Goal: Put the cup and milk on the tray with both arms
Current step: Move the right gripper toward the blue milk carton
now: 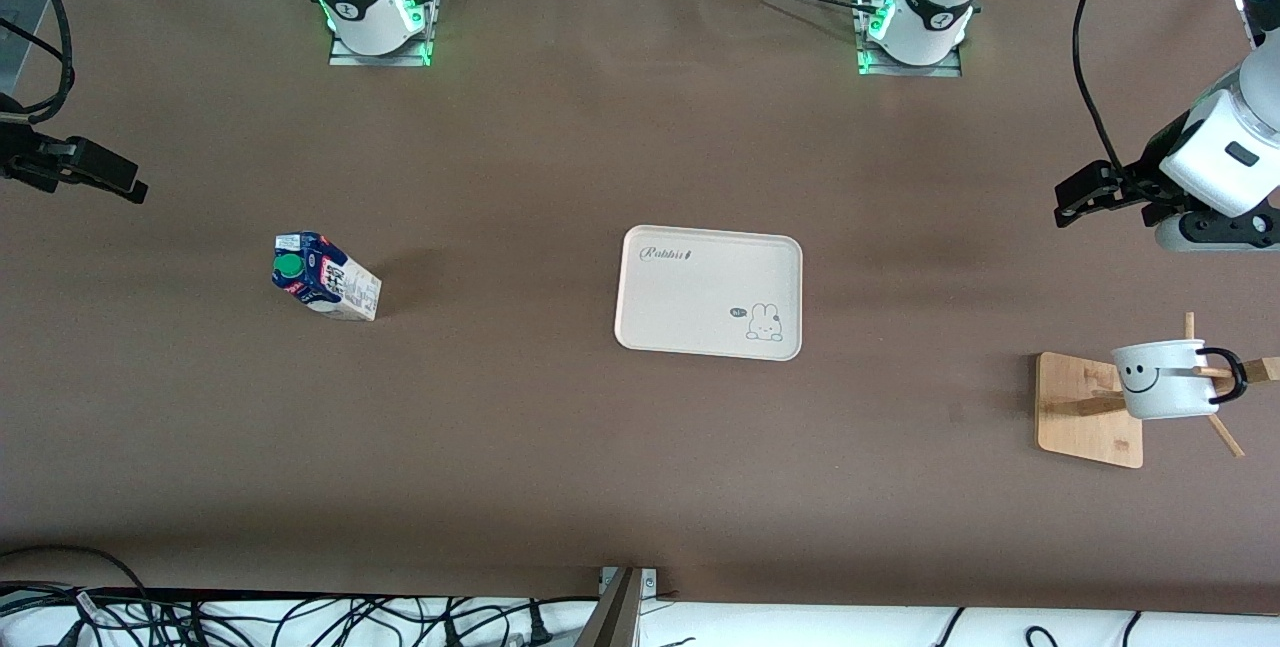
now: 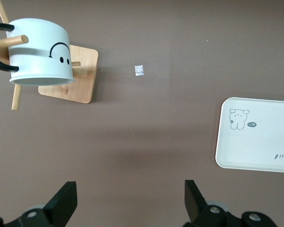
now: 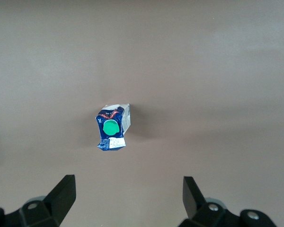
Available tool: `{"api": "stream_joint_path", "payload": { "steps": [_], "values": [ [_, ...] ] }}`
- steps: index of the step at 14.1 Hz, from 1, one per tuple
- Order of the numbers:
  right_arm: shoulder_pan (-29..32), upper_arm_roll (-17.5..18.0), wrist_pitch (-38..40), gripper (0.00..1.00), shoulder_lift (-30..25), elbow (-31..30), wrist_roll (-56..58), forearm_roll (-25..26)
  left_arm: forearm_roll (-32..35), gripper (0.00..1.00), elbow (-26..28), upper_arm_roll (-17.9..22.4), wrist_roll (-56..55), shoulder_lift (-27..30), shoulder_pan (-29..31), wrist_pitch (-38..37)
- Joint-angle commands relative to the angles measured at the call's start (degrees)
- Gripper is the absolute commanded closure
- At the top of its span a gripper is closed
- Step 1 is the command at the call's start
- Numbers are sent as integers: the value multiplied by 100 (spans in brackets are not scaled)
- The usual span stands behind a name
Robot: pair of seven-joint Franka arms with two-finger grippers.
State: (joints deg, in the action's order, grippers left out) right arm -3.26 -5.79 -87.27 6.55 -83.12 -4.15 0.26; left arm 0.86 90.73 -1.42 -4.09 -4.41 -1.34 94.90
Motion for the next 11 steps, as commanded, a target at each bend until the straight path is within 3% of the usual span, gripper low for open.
{"api": "stream_joint_path", "payload": {
  "steps": [1, 11],
  "values": [
    [-8, 25, 61, 0, 13, 50, -60, -17, -113, 0, -126, 19, 154, -60, 38, -68],
    [-52, 25, 509, 0, -23, 41, 203, 53, -104, 0, -135, 10, 145, -60, 29, -77]
  ]
}}
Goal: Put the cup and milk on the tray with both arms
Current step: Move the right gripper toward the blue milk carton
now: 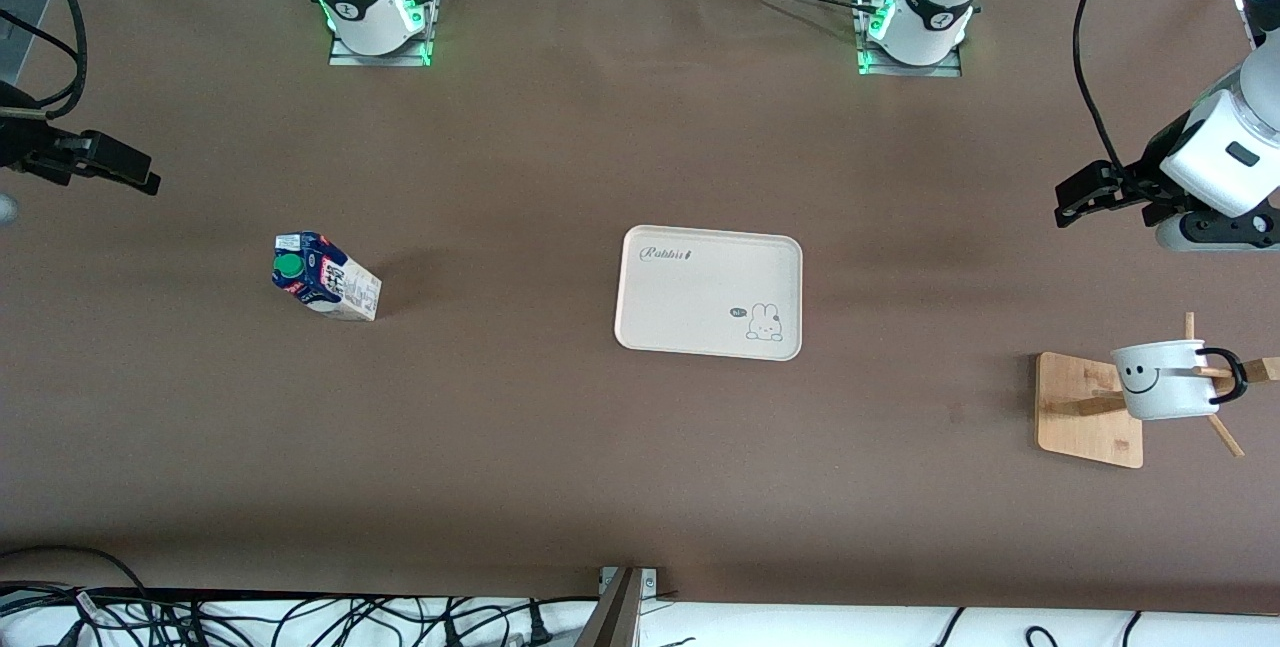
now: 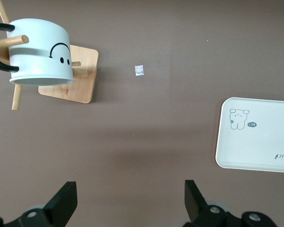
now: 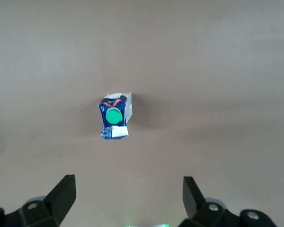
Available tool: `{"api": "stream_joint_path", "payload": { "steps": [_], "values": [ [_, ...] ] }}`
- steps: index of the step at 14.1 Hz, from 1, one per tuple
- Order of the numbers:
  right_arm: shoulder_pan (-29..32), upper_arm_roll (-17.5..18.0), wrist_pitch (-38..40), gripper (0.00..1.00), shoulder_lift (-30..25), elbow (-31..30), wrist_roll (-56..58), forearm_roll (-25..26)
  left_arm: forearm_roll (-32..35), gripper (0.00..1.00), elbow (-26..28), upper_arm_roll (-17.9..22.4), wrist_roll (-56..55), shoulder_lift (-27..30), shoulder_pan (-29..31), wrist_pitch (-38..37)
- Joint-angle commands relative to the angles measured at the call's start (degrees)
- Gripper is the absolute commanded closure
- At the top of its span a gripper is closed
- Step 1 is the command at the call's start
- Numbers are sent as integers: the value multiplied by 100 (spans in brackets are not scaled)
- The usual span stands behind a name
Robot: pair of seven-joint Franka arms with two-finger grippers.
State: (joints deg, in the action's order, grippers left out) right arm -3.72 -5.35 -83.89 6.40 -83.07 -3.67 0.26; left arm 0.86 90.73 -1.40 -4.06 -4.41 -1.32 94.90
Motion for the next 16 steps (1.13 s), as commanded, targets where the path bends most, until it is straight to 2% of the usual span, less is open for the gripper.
{"api": "stream_joint_path", "payload": {
  "steps": [1, 7, 10, 13, 16],
  "values": [
    [2, -28, 145, 0, 132, 45, 191, 61, -104, 0, -135, 9, 142, -60, 27, -77],
    [2, -10, -645, 0, 1056, 45, 226, -61, -87, 0, -144, 0, 142, -60, 27, -77],
    [2, -10, -1093, 0, 1363, 28, 226, -421, -86, 0, -144, 9, 142, -60, 27, -77],
    [2, 7, -1550, 0, 1706, 1, 226, -501, -86, 0, -144, 0, 142, -60, 27, -77],
    [38, -1, -1640, 0, 1935, -16, 227, -870, -86, 0, -144, 0, 142, -60, 27, -85]
  ]
}}
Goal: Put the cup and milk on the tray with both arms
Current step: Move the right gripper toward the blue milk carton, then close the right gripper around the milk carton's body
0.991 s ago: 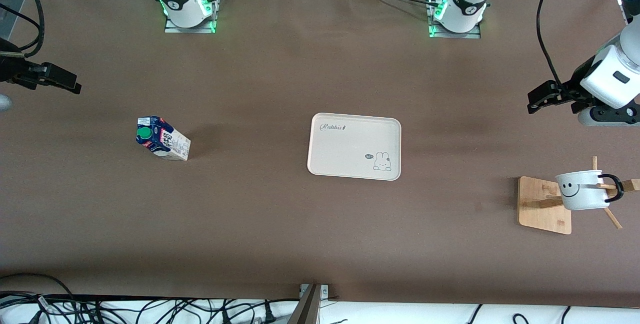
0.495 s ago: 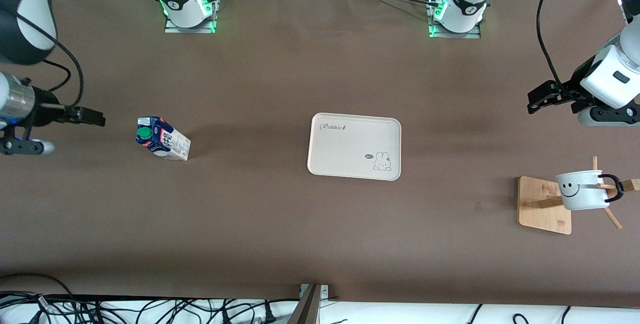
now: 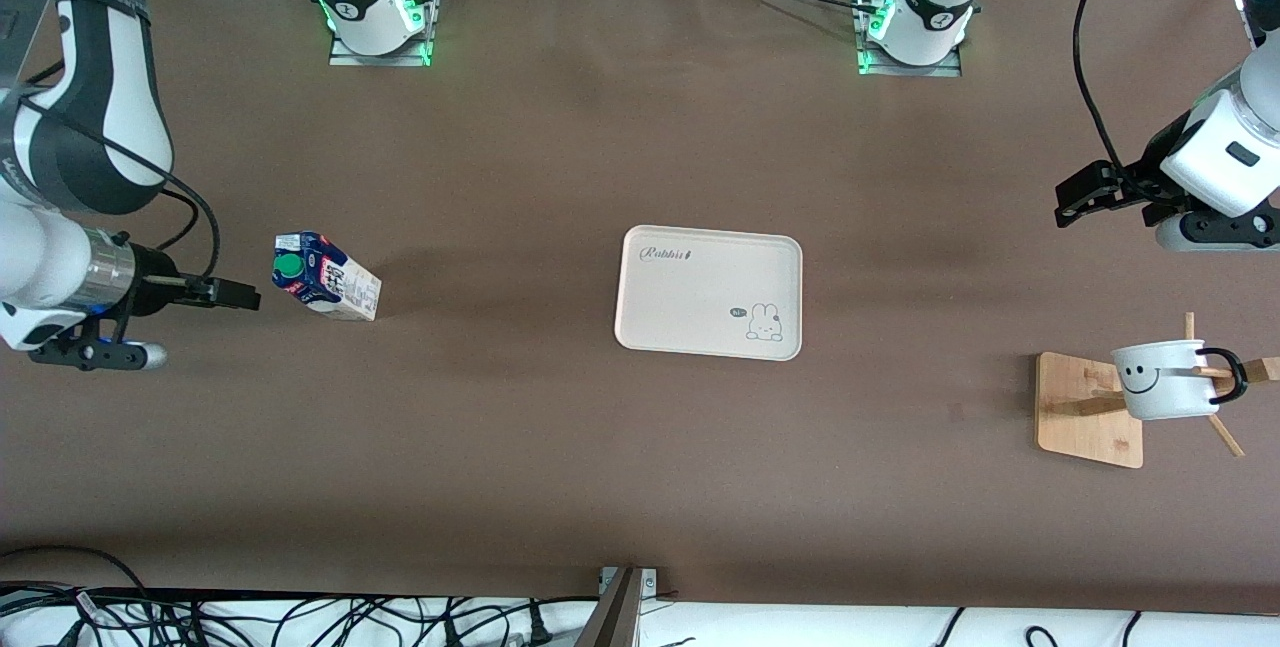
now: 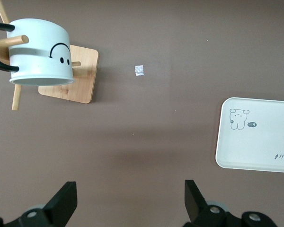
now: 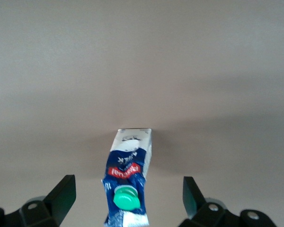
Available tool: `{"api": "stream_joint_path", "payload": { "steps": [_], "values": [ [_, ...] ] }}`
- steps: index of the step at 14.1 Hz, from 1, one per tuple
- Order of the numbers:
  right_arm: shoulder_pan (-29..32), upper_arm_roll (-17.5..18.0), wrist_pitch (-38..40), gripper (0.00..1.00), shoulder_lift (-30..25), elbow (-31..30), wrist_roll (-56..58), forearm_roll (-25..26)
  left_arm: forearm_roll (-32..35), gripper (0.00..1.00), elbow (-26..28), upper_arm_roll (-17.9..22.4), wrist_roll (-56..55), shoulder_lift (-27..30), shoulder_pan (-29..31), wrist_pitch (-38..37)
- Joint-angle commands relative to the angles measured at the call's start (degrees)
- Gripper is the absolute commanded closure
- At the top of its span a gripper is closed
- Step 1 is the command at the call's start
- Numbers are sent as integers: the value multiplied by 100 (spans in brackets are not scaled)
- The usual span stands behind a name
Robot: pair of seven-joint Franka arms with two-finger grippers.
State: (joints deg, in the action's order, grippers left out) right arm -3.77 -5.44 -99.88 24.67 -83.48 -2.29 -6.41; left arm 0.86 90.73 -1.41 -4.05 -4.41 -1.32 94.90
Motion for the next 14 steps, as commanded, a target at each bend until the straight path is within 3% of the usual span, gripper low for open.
{"api": "stream_joint_path", "payload": {
  "steps": [1, 14],
  "values": [
    [43, 8, -40, 0, 170, 16, 88, -203, -86, 0, -143, 9, 133, -60, 27, -77],
    [-44, 104, -936, 0, -75, -1055, 80, -194, -69, 0, -143, 0, 142, -60, 18, -85]
  ]
}}
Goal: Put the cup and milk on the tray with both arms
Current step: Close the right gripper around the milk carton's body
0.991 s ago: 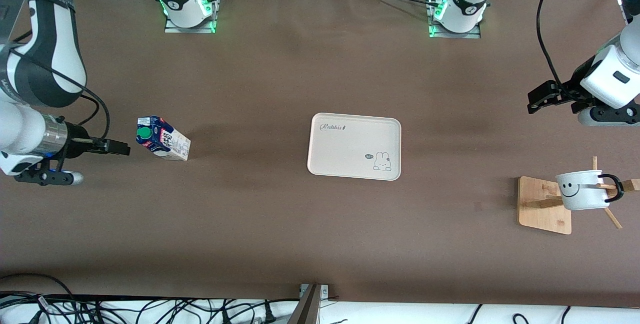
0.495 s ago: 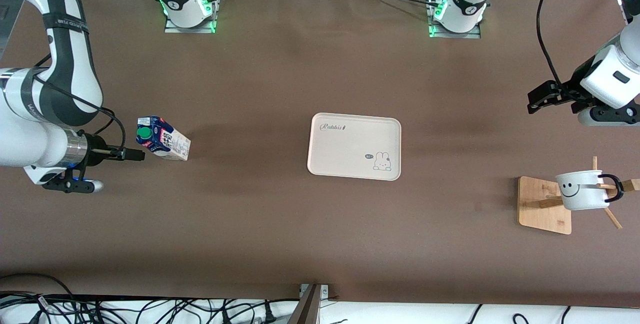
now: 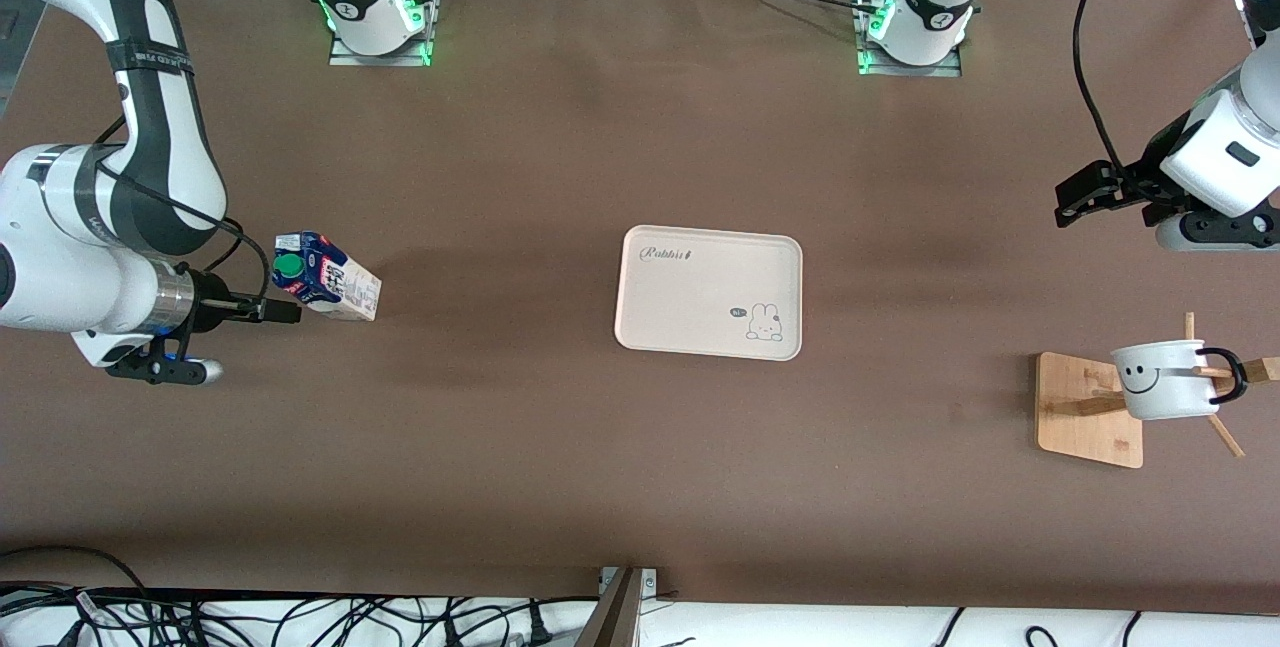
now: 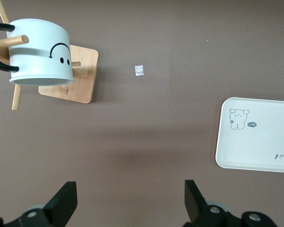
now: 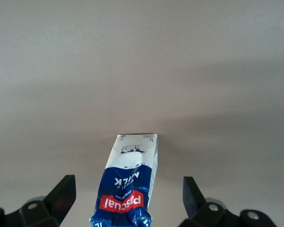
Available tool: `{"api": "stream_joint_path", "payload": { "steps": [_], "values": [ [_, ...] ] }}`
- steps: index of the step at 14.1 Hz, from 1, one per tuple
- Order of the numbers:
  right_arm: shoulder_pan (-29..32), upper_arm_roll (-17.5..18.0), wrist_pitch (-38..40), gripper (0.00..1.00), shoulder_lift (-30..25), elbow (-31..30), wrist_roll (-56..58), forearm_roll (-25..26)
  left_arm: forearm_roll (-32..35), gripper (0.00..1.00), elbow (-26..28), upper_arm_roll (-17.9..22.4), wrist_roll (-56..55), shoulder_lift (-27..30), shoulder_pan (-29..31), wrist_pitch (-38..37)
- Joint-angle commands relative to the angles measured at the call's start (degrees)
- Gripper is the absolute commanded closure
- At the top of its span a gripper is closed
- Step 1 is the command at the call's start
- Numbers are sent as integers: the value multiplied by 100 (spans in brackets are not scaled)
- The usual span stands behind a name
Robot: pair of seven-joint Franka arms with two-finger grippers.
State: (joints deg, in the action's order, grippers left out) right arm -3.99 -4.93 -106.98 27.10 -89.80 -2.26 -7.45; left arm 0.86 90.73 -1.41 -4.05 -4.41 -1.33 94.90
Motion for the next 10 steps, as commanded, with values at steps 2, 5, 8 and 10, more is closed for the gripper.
{"api": "stream_joint_path", "payload": {
  "steps": [2, 5, 8, 10],
  "values": [
    [-58, 54, -384, 0, -372, -564, 77, -81, -69, 0, -143, -35, 133, -60, 18, -85],
    [-172, 54, -446, 0, -407, -653, 33, -55, -69, 0, -134, -35, 124, -60, 18, -103],
    [-216, 63, -446, 0, -416, -706, 15, -20, -69, 0, -143, -35, 124, -60, 18, -94],
    [-216, 63, -446, 0, -416, -749, 24, -20, -69, 0, -143, -44, 133, -60, 18, -94]
  ]
}}
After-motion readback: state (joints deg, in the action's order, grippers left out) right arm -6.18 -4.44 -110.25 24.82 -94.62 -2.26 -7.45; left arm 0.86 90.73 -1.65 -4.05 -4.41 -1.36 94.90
